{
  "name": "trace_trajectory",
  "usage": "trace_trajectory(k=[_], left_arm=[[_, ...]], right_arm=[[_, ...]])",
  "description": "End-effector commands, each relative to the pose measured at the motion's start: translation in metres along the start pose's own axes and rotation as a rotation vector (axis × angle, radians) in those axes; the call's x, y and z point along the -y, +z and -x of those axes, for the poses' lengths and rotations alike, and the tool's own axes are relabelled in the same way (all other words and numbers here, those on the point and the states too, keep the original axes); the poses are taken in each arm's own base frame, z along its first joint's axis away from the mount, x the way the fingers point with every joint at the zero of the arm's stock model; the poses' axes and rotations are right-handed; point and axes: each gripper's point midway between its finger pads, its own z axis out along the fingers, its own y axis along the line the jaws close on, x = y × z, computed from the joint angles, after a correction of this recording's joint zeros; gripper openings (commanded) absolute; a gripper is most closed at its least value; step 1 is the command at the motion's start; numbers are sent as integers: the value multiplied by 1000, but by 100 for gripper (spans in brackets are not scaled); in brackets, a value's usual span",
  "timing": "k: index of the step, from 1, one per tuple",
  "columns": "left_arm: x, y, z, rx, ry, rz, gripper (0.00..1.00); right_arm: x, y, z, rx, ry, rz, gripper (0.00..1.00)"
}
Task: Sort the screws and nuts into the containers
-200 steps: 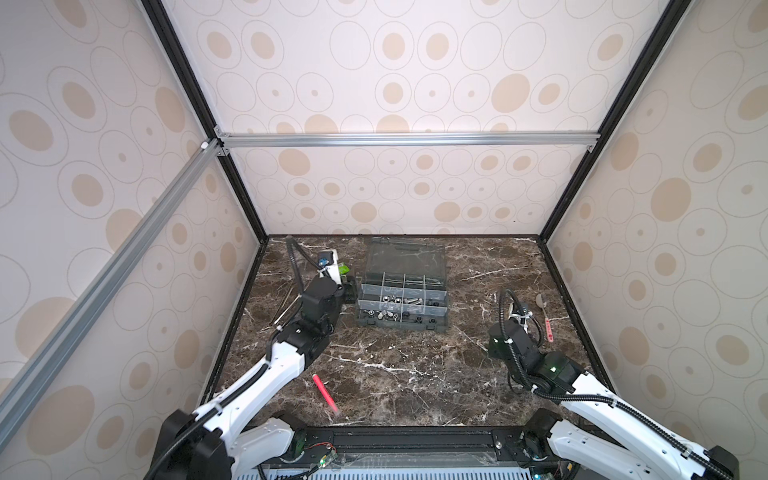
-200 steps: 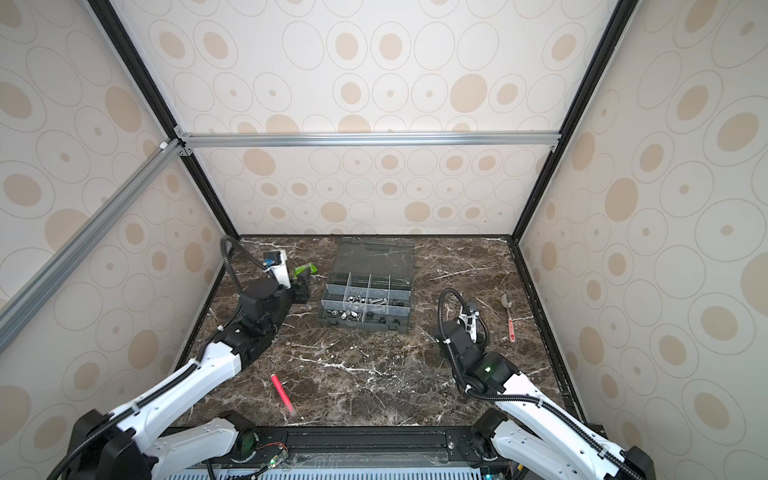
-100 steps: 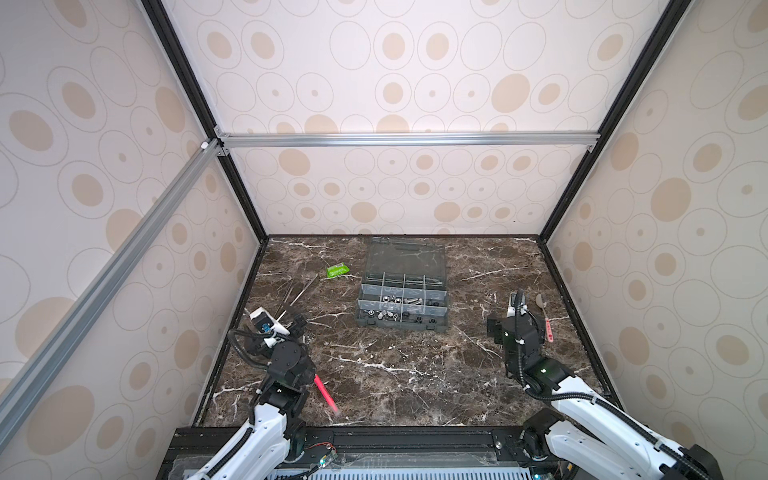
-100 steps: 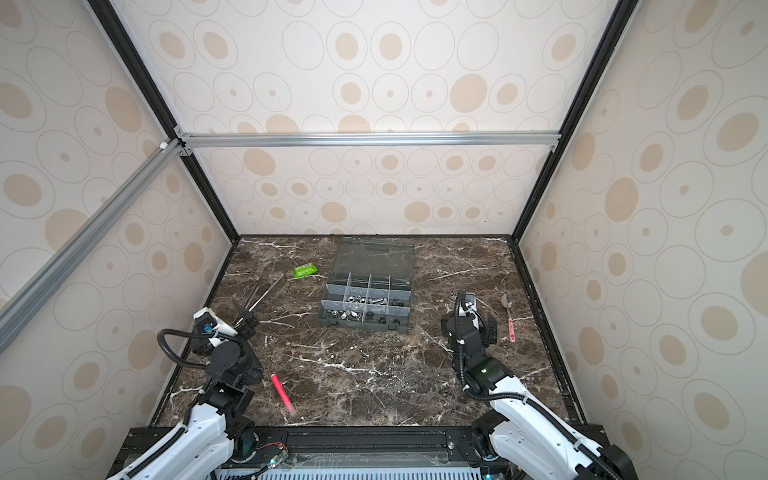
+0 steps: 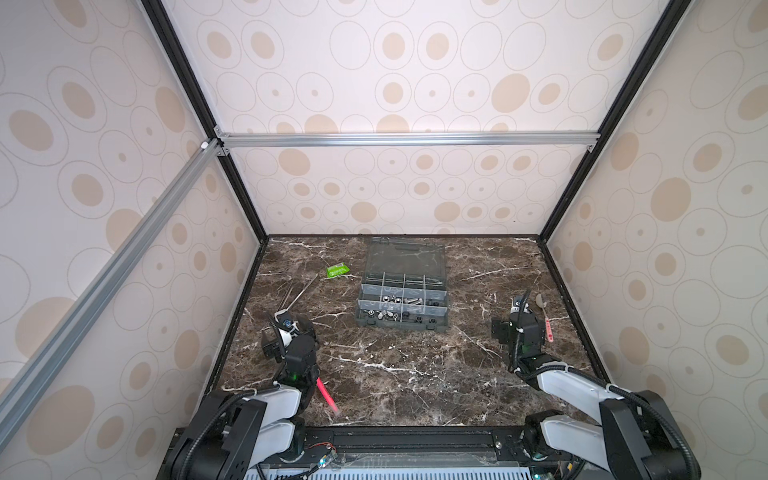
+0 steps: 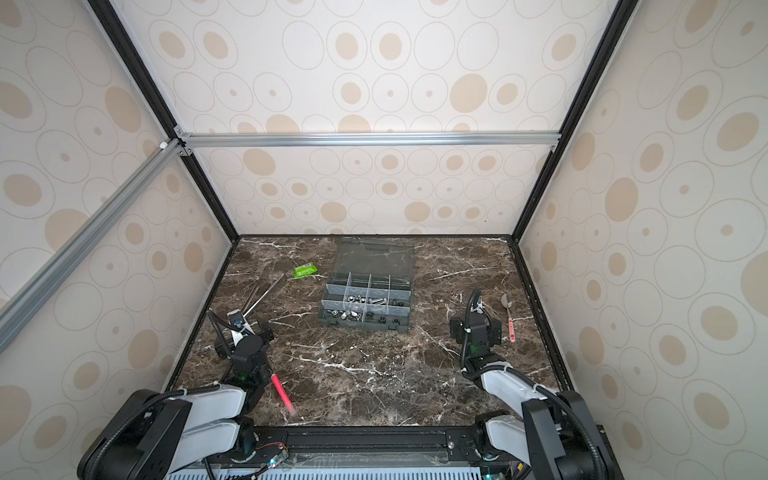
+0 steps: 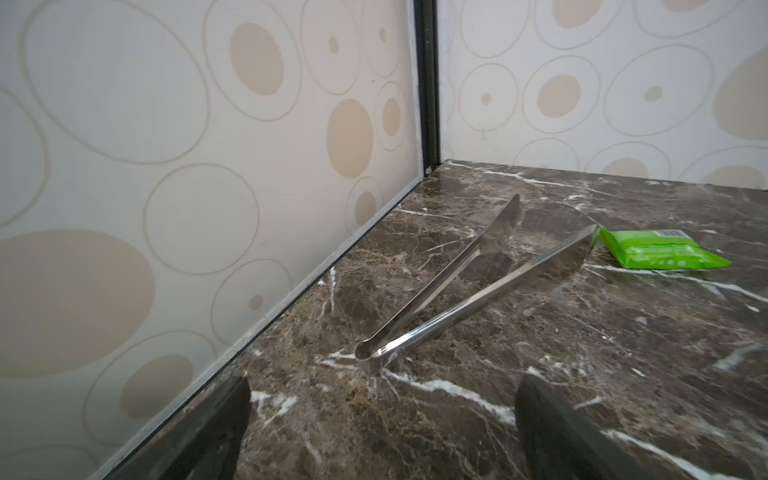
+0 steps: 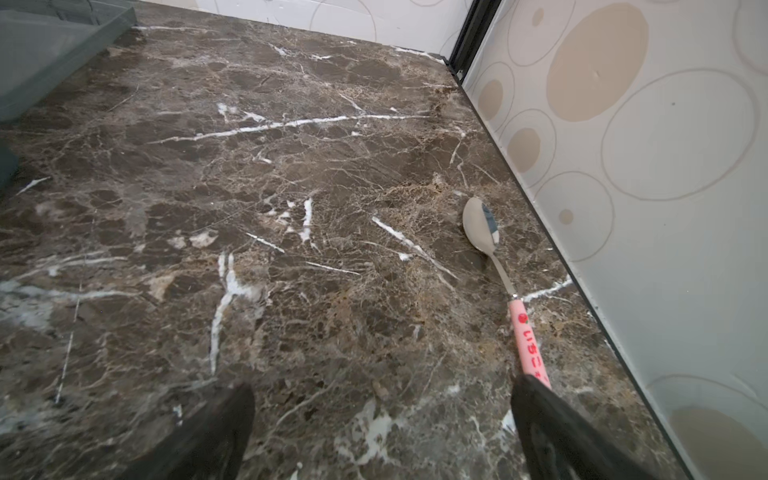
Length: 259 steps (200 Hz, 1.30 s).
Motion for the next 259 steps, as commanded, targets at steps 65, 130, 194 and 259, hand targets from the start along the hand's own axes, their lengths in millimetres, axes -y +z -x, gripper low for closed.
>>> trace_trajectory(k=[65, 130, 194, 259], left_arm=[[-5, 12, 42, 221, -200, -69, 99], [69, 39, 23, 111, 9, -327, 99], [66, 47, 23, 91, -16, -327, 99], [65, 47, 23, 92, -17, -327, 99]], right_arm=[[-3, 36, 43, 68, 166, 72, 100], [-4, 41, 45, 68, 156, 80, 100], [-18, 54, 32, 129, 115, 117, 99], [-18, 54, 33, 130, 114, 115, 100]])
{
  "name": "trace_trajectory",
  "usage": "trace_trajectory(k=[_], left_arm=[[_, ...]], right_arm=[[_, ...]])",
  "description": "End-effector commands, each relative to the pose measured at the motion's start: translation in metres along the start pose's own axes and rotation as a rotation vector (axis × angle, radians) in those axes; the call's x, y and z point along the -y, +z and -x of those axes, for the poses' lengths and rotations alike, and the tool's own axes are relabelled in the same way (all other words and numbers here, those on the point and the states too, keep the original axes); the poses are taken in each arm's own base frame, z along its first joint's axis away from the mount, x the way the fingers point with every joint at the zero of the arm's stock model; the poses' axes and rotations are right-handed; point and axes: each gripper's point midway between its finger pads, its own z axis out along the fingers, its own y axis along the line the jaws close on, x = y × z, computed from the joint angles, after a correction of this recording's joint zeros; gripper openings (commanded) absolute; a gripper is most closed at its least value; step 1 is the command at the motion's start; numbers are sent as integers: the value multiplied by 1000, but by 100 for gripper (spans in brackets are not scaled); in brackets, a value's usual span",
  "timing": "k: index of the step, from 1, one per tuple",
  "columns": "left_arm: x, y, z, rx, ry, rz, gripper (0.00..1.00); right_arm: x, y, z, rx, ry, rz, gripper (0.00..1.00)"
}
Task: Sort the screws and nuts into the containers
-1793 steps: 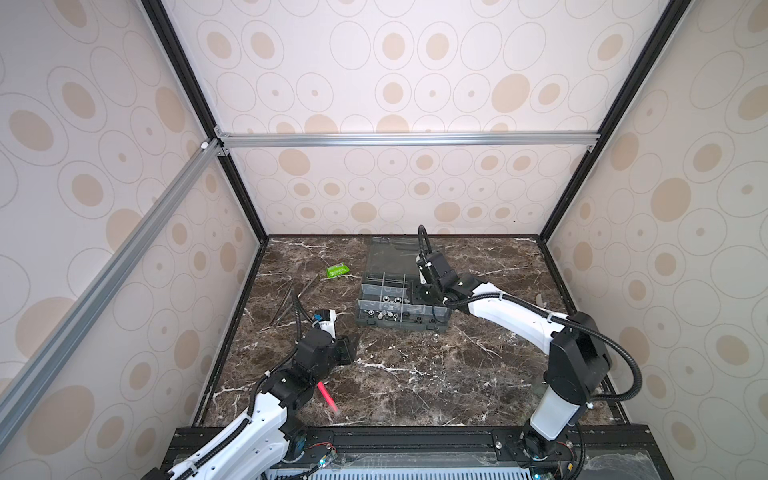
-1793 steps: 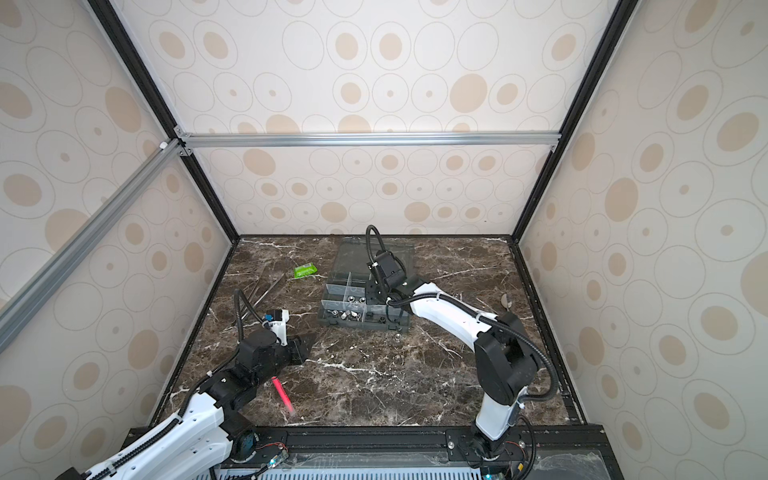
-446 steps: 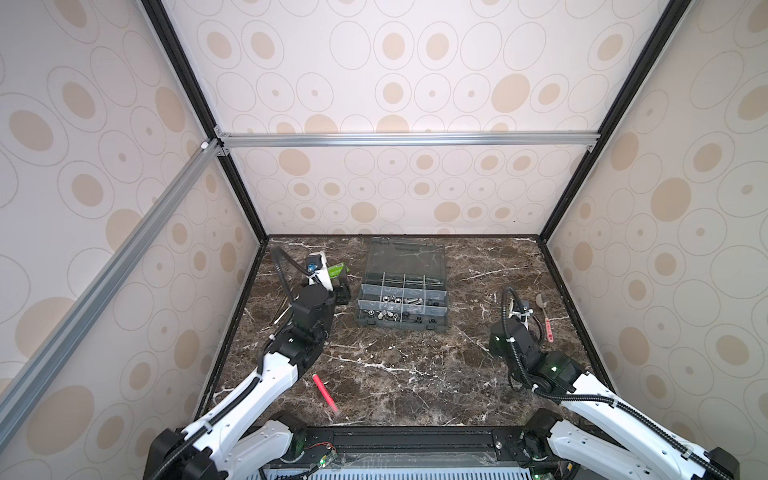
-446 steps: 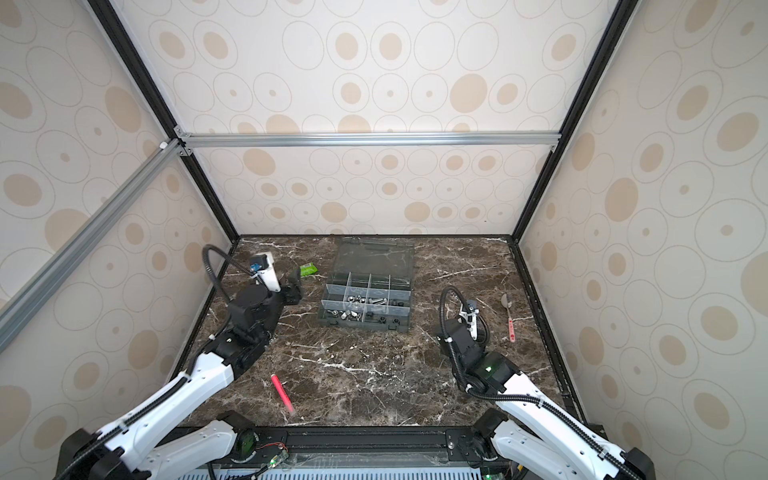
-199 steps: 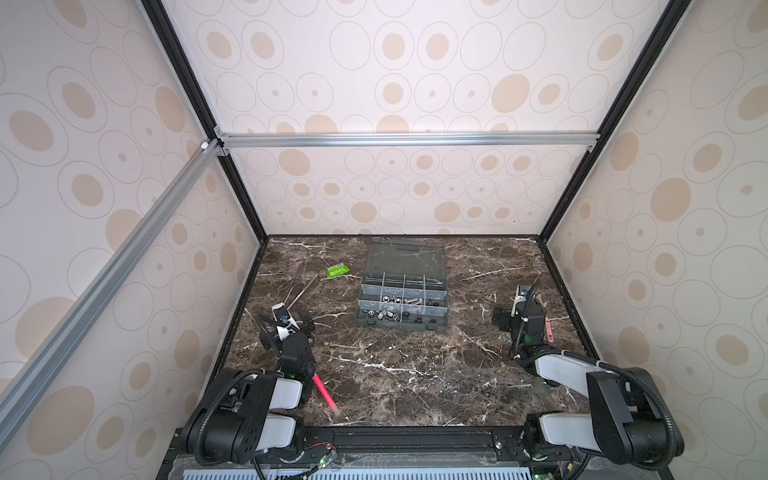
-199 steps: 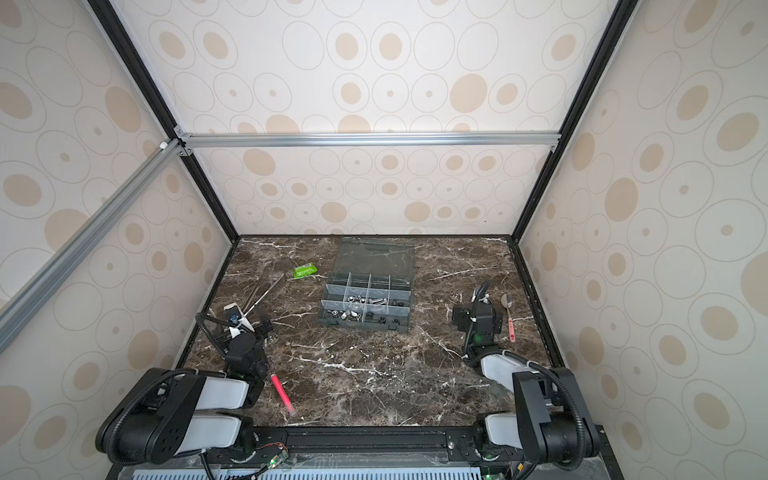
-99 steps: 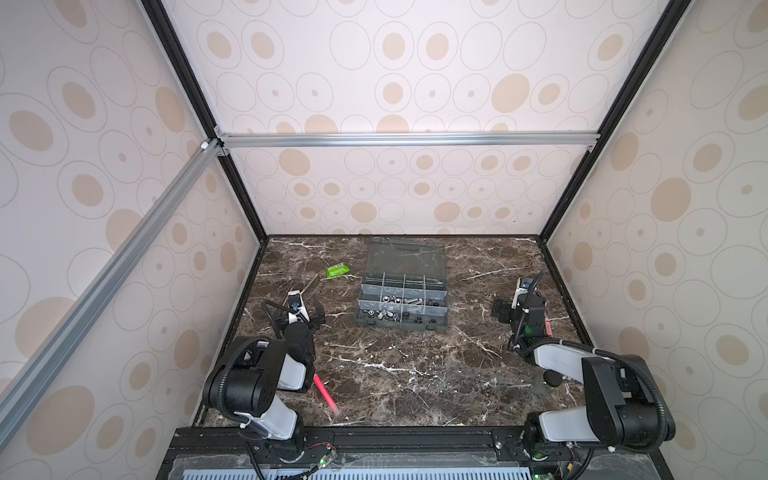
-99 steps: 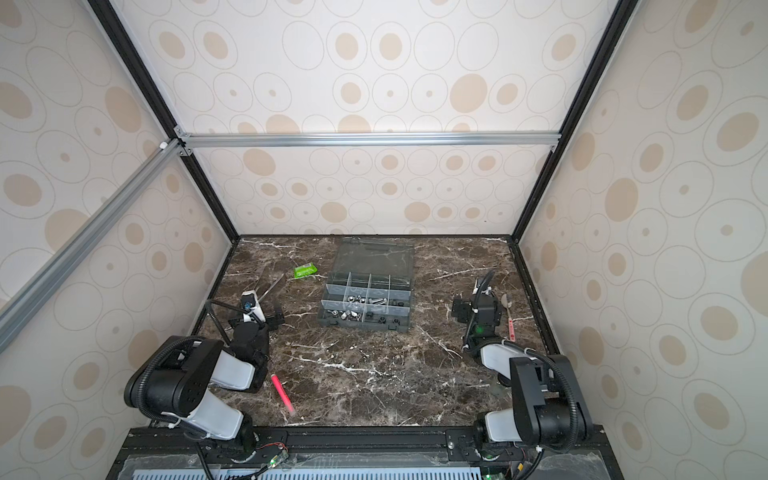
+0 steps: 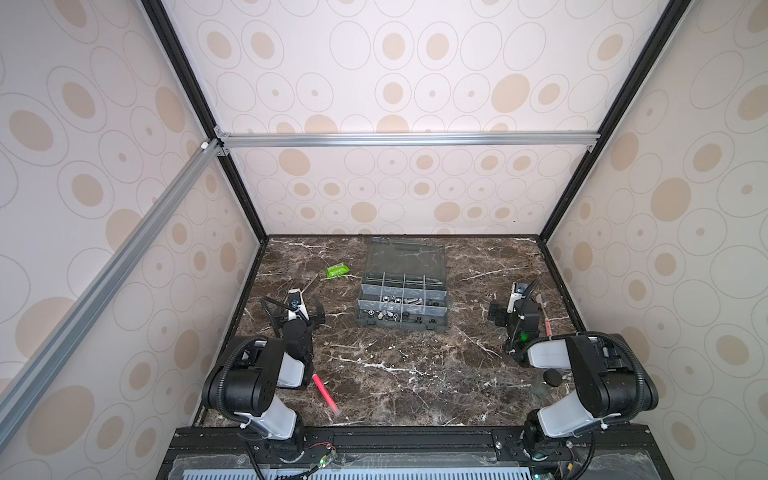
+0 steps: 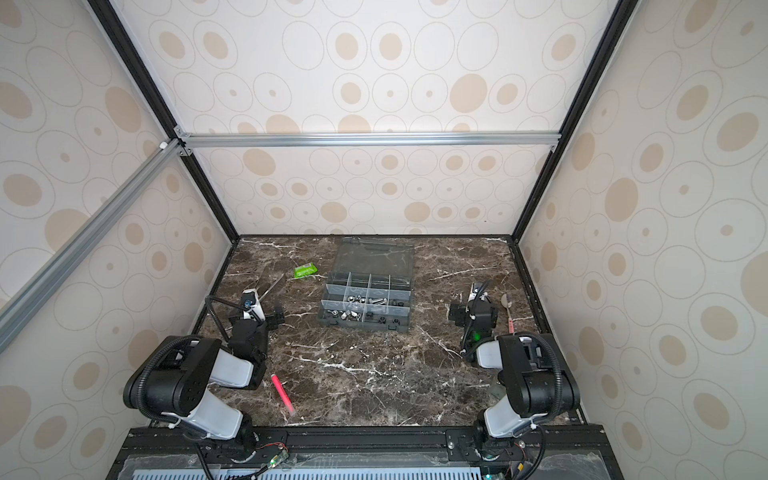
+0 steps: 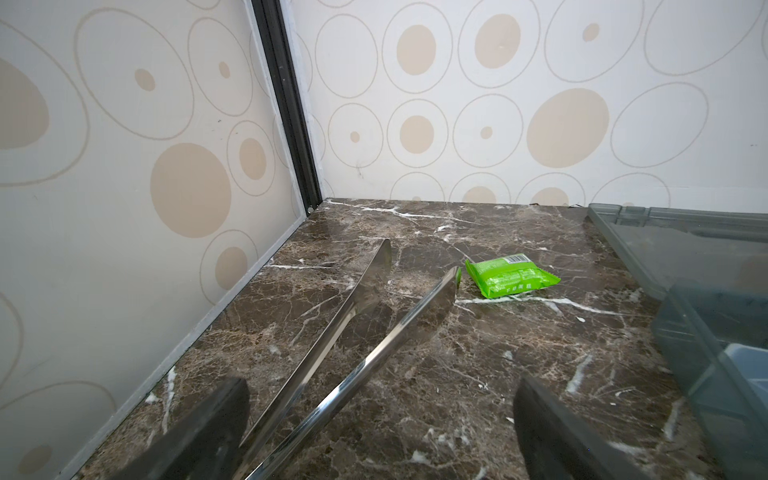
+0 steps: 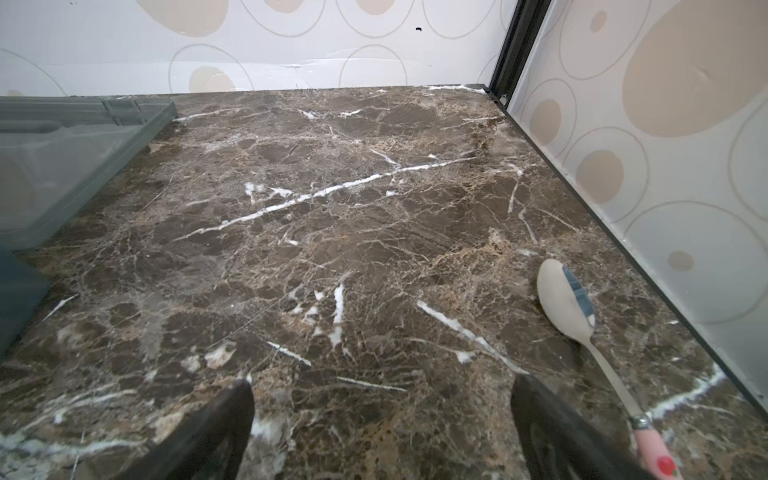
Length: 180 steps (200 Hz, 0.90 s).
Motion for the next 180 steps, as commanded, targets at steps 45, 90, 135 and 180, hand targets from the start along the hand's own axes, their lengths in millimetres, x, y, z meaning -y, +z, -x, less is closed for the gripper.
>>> trace_trajectory(k=[45, 90, 135, 180], left_arm=[[0, 3, 10, 32, -5, -1, 99], [-1, 3, 10, 33, -6, 0, 99], [-1, 3, 10, 31, -5, 0, 99], [0, 3, 10, 31, -5, -1, 99]], right_arm=[[-3, -2, 9, 21, -14, 14, 100], [-3, -2, 10, 26, -15, 15, 100], [-3, -2, 10, 23, -16, 15, 100], [-3, -1, 9, 23, -16, 16, 100]])
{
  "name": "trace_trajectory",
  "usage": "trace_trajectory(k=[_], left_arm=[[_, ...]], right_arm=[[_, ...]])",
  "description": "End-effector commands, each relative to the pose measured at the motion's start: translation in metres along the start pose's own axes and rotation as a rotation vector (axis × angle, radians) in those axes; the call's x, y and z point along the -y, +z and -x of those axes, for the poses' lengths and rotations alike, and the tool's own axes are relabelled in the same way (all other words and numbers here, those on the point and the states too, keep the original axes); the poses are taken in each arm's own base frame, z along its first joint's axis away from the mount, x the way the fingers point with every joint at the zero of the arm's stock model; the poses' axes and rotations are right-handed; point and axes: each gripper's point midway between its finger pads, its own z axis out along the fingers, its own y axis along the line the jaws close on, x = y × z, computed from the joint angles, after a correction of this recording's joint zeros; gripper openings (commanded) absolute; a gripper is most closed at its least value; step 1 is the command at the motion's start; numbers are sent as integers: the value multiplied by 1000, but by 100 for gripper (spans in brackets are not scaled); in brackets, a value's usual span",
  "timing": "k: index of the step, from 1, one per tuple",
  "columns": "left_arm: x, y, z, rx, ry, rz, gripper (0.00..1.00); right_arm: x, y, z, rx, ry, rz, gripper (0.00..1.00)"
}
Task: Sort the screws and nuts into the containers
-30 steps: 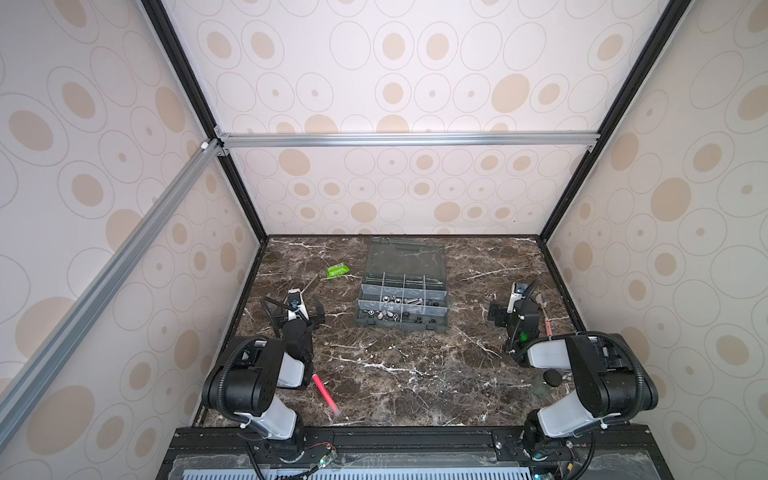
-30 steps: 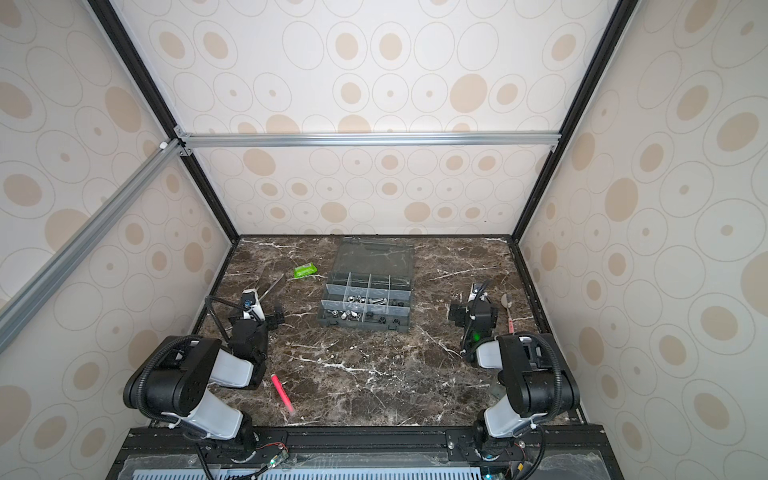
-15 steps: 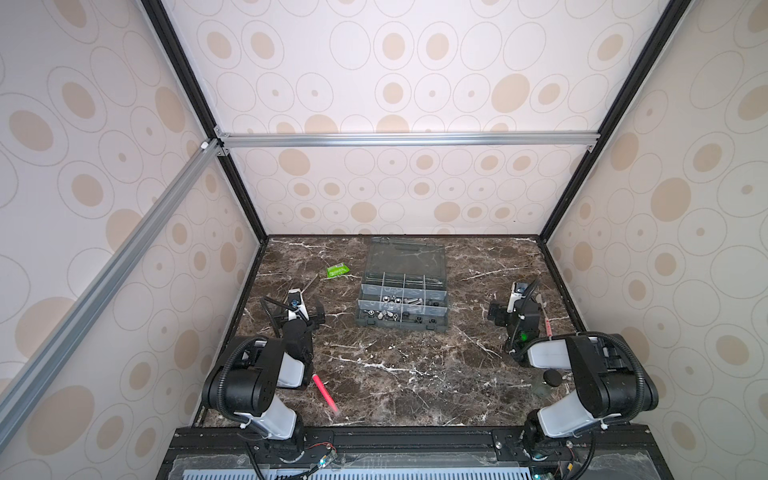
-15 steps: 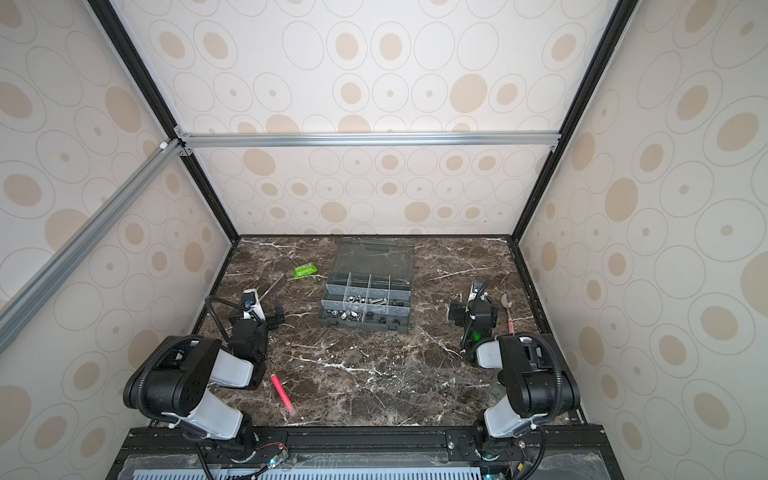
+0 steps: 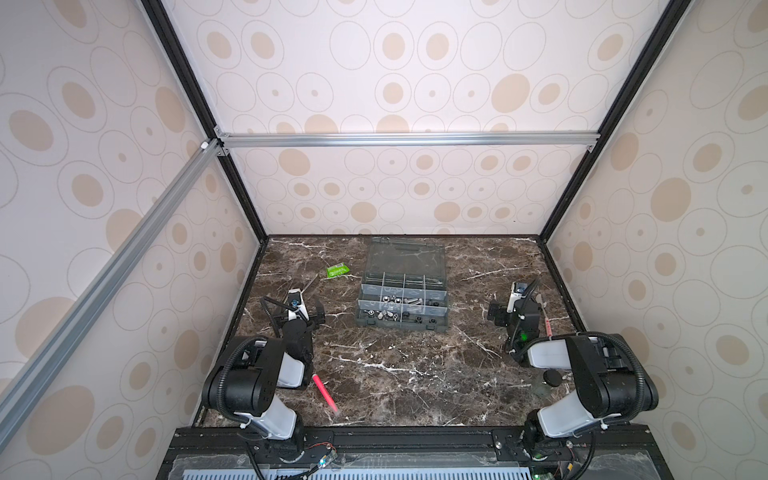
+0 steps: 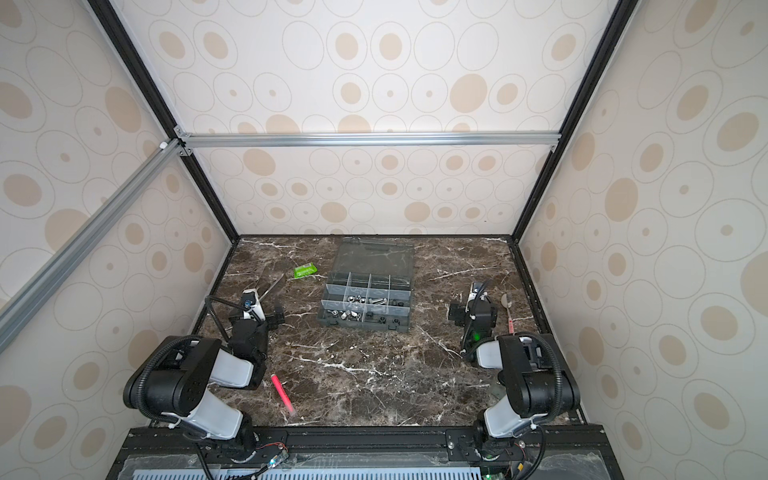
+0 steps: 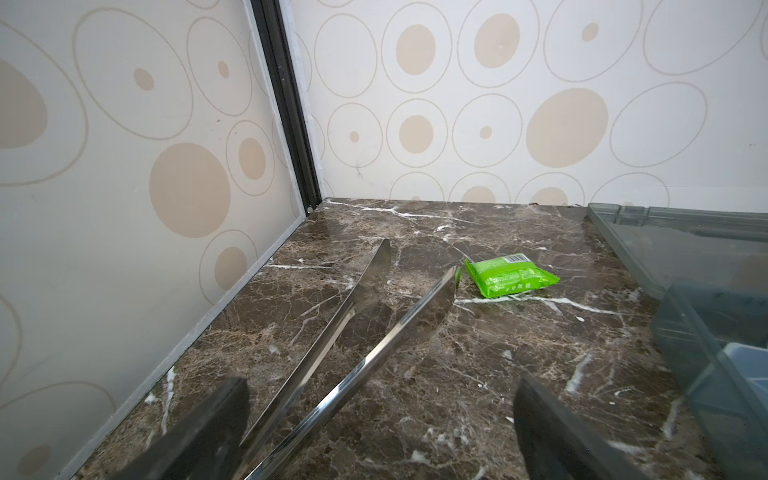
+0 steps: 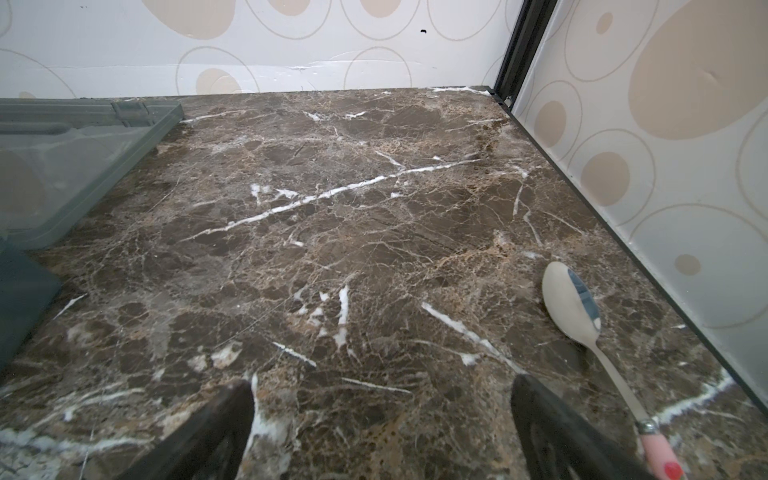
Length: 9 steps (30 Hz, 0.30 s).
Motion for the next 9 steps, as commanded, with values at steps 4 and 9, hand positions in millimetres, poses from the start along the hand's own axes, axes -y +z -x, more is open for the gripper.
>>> trace_trajectory(k=[4, 9], left_arm=[[-1, 3, 10, 31, -6, 0, 99], [-1, 3, 10, 31, -5, 1, 99]], right_arm=[[-3, 1, 10, 17, -21, 6, 100], [-2, 1, 9, 14, -22, 4, 100]])
